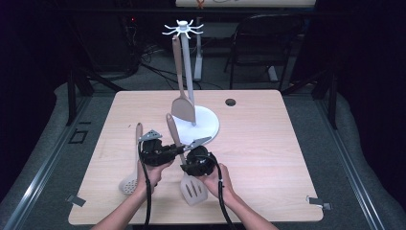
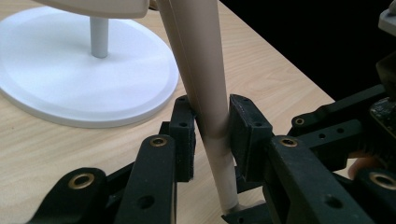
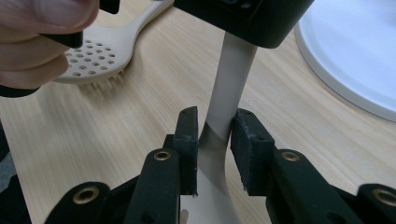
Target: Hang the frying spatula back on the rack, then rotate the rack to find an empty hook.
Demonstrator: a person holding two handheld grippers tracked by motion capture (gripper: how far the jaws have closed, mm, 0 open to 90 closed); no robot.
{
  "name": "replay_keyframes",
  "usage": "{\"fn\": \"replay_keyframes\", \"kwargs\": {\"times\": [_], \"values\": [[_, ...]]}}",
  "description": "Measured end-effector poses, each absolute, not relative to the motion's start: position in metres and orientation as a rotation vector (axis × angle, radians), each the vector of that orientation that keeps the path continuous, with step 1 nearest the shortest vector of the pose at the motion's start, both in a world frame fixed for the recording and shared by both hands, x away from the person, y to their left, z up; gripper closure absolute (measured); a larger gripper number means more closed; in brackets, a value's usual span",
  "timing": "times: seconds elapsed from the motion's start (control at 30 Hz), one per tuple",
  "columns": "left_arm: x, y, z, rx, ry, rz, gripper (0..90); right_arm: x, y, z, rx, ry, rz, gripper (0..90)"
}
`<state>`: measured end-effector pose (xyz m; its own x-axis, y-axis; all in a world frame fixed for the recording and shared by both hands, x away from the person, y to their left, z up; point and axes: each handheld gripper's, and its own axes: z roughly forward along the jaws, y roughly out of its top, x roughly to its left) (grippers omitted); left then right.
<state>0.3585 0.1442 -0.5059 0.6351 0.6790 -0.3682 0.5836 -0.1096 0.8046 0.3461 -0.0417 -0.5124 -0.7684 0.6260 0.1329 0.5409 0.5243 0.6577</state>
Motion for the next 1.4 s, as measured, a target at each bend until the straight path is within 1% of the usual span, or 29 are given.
{"fn": "replay_keyframes", "kwargs": {"times": [0.27, 0.4, 0.5, 0.53, 0.6, 0.67, 0.73, 0.77, 0.87, 0.97, 1.2, 1.4], "values": [[0.362, 0.145, -0.508, 1.770, 1.035, 0.084, 73.1, 0.338, -0.071, -0.509, 1.028, 2.616, 0.985, 58.5], [0.363, 0.143, -0.506, 1.769, 1.024, 0.084, 73.5, 0.334, -0.092, -0.510, 1.052, 2.601, 0.946, 48.9], [0.364, 0.141, -0.505, 1.771, 1.016, 0.082, 73.7, 0.328, -0.110, -0.513, 1.069, 2.582, 0.903, 40.0], [0.364, 0.141, -0.505, 1.768, 1.017, 0.081, 73.8, 0.326, -0.117, -0.513, 1.084, 2.571, 0.897, 34.8], [0.364, 0.141, -0.505, 1.765, 1.015, 0.080, 73.9, 0.325, -0.126, -0.511, 1.086, 2.565, 0.882, 28.8], [0.364, 0.141, -0.504, 1.763, 1.013, 0.077, 74.0, 0.324, -0.134, -0.508, 1.092, 2.558, 0.869, 19.9], [0.364, 0.142, -0.504, 1.761, 1.010, 0.077, 74.0, 0.323, -0.140, -0.506, 1.099, 2.560, 0.870, 14.9], [0.364, 0.142, -0.504, 1.762, 1.009, 0.075, 74.1, 0.322, -0.143, -0.507, 1.096, 2.558, 0.855, 14.7], [0.364, 0.143, -0.504, 1.756, 1.009, 0.070, 74.3, 0.320, -0.151, -0.512, 1.098, 2.573, 0.813, 9.7], [0.363, 0.144, -0.503, 1.733, 1.002, 0.073, 74.9, 0.322, -0.159, -0.517, 1.127, 2.576, 0.795, 8.6], [0.366, 0.142, -0.497, 1.716, 0.975, 0.054, 76.5, 0.328, -0.165, -0.516, 1.138, 2.551, 0.780, 9.4], [0.365, 0.139, -0.487, 1.718, 0.941, 0.071, 77.0, 0.330, -0.171, -0.518, 1.164, 2.539, 0.779, 10.4]]}}
